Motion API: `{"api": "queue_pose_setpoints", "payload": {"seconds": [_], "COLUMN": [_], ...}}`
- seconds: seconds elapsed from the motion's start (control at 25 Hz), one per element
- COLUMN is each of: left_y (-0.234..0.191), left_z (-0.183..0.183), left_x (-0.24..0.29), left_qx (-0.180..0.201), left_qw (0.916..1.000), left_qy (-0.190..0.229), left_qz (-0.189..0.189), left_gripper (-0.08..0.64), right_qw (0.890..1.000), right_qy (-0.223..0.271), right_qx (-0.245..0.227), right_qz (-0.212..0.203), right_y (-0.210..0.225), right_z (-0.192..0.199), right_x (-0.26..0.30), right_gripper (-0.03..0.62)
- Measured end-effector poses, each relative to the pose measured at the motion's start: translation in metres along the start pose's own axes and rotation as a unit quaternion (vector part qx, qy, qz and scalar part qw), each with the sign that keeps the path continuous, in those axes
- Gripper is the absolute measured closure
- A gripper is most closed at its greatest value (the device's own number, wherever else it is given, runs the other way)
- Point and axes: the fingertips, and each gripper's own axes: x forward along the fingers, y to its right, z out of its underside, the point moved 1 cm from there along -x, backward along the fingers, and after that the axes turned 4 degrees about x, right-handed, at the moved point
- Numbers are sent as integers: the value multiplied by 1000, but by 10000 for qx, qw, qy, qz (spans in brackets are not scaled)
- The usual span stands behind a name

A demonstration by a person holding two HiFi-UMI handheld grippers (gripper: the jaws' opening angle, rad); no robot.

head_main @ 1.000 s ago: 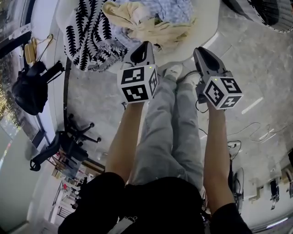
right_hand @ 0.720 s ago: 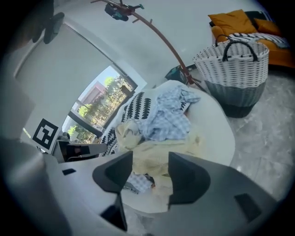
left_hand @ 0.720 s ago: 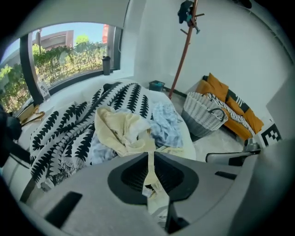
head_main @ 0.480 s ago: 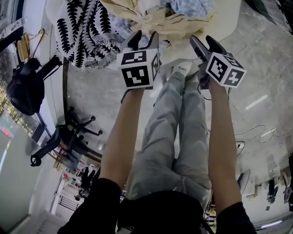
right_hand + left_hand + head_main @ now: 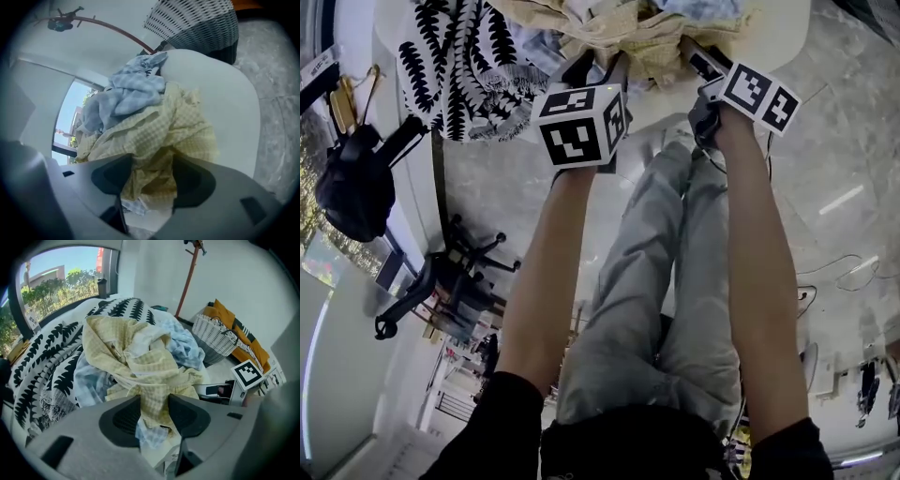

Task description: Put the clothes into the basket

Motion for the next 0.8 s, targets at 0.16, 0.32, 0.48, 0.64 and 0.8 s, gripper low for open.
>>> {"api": "queue_pose_setpoints", "payload": {"seconds": [0.16,0.32,0.48,0.64,0.8], "left_y": [3,22,45,69,99], "left_z": [5,1,-20,-44,-64], "left_x": [3,-6,-28,-63,-105], "left_qx": [217,241,208,185,237], "left_qw": [9996,9996,9997,9984,9954], "left_qy": [-119,-133,105,461,806], "left_qz": [-116,-62,111,283,463], "left_gripper": [527,548,548,549,549], "right_qw": [9995,9972,9949,9897,9840], "right_qy": [-145,-418,-281,144,573], "right_qx": [5,-440,-525,-729,-918], "right_qz": [-275,-440,-820,-1222,-1414], "right_y": [-14,-32,-53,-85,-113], "right_z": [8,12,4,-8,-20], "right_x": [1,-17,-59,-119,-182], "right_gripper": [485,571,574,574,574]}}
